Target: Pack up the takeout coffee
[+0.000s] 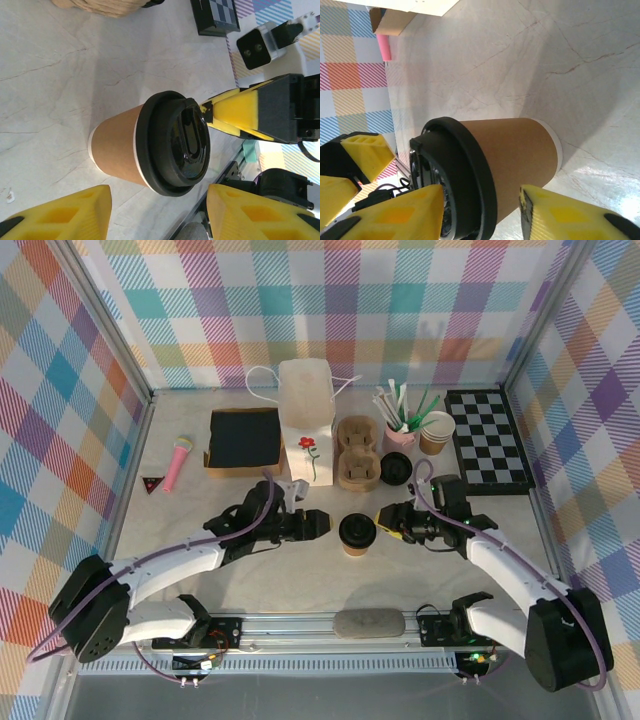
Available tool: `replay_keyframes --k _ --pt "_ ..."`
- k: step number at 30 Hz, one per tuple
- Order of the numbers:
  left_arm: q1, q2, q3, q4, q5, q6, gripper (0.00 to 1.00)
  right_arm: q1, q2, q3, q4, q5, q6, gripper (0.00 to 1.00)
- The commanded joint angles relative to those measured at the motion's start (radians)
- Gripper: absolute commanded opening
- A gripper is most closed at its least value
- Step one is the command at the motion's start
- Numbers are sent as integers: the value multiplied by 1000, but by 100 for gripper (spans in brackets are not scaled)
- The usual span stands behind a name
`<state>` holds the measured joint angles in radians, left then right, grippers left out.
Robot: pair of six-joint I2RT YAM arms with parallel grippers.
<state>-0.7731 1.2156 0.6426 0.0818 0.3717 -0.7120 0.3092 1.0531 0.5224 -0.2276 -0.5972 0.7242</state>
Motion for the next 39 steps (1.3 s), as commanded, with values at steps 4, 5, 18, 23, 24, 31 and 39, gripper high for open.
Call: replay_keyframes --k 4,5,18,23,24,31,39 --pt "-29 71 67 -4 -8 33 55 8 -36 60 -94 21 -56 63" --pt "-32 79 70 -4 -8 34 55 8 -40 62 -102 23 -59 65" --pt "-53 186 134 -4 -4 42 56 27 -18 77 -149 25 -104 64" --pt "-55 203 150 -5 0 45 56 49 -1 80 -141 31 -110 64" --pt "-56 209 152 -5 0 45 56 52 4 80 -137 33 -110 64" --pt "-69 232 151 5 -3 45 56 83 32 87 -119 49 -108 63" --pt "-70 242 133 15 1 45 51 99 53 80 -102 79 -99 59"
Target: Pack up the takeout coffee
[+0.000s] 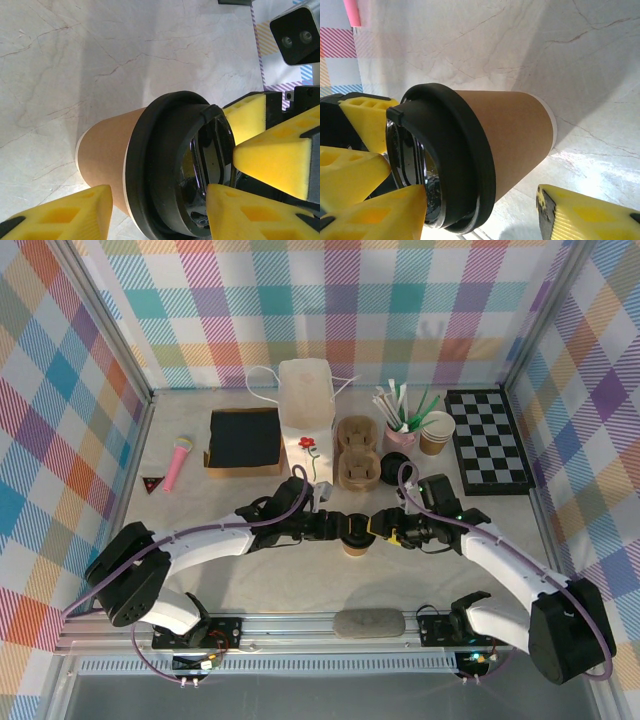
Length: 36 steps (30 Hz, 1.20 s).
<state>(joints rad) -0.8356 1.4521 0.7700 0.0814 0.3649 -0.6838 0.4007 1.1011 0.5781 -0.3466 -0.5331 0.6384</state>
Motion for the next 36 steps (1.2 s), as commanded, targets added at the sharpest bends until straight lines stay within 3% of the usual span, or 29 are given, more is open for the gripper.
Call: replay_keyframes --k 1,17,36 --pt "-8 5 0 15 8 17 50 7 6 23 18 15 -11 58" --pt "-7 21 -80 59 -3 8 40 11 20 19 22 30 0 49" --pt "-7 114 -136 135 2 -12 39 24 72 47 -9 79 -17 43"
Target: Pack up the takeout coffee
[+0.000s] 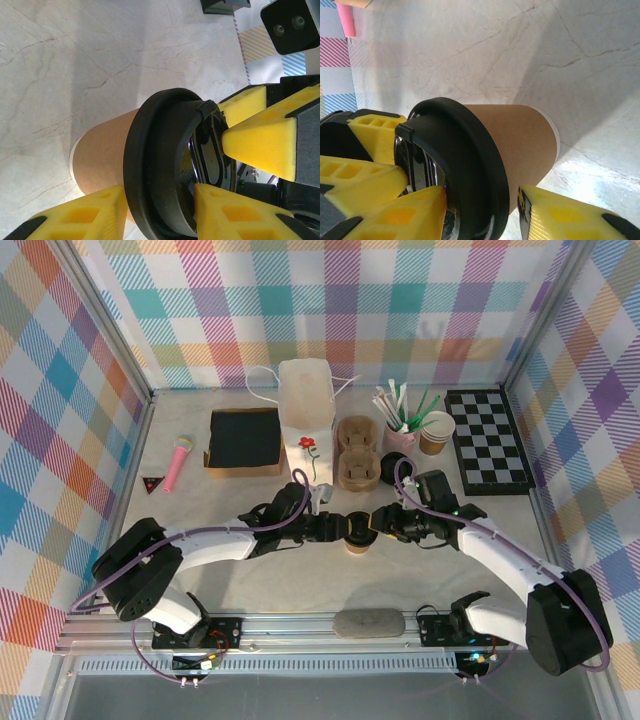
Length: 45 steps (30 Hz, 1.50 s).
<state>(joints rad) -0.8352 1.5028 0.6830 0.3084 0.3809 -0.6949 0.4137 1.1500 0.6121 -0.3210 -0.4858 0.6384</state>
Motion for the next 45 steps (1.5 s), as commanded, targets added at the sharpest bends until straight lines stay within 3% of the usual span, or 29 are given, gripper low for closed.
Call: replay_keyframes --k 1,23,36,45 --pt "-8 66 -48 -93 -14 1 39 12 27 13 -37 34 -20 43" --pt "-8 121 -82 -85 -33 12 40 11 103 -95 -43 210 22 34" --pt "-8 140 -91 -72 -40 10 43 10 127 -154 -25 260 64 39" --pt "-2 154 -103 -51 -45 5 43 10 120 -153 -82 363 98 43"
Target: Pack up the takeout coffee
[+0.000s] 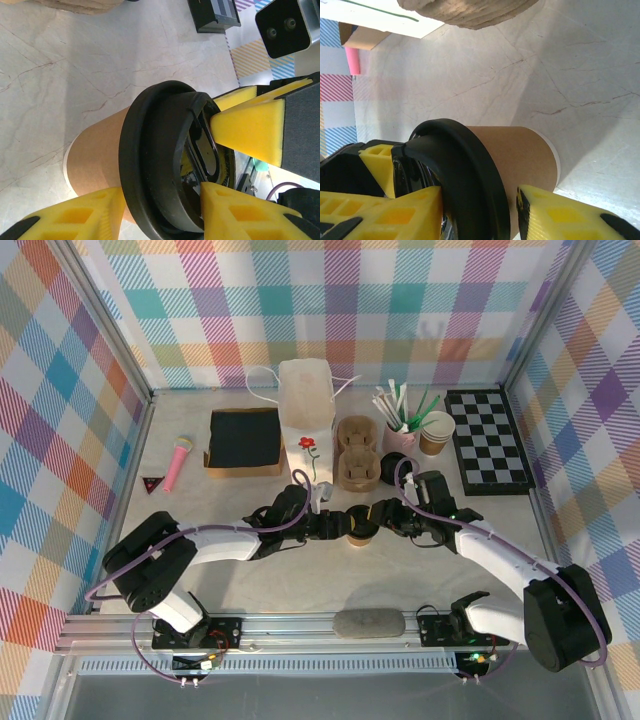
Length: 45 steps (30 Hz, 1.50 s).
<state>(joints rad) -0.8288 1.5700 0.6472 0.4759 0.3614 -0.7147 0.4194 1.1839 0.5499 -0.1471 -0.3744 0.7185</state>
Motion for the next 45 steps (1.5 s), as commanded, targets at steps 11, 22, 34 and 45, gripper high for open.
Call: replay_keyframes --k 11,22,34,45 --pt "-6 36 -25 -277 -23 24 46 6 39 -44 -265 187 -6 45" --pt "7 -18 103 -412 -76 87 51 5 14 72 -303 141 -49 56" --pt "30 -26 235 -499 -67 137 53 6 19 162 -344 141 -73 57" --pt "54 -21 308 -517 -49 159 54 5 28 212 -346 120 -91 59"
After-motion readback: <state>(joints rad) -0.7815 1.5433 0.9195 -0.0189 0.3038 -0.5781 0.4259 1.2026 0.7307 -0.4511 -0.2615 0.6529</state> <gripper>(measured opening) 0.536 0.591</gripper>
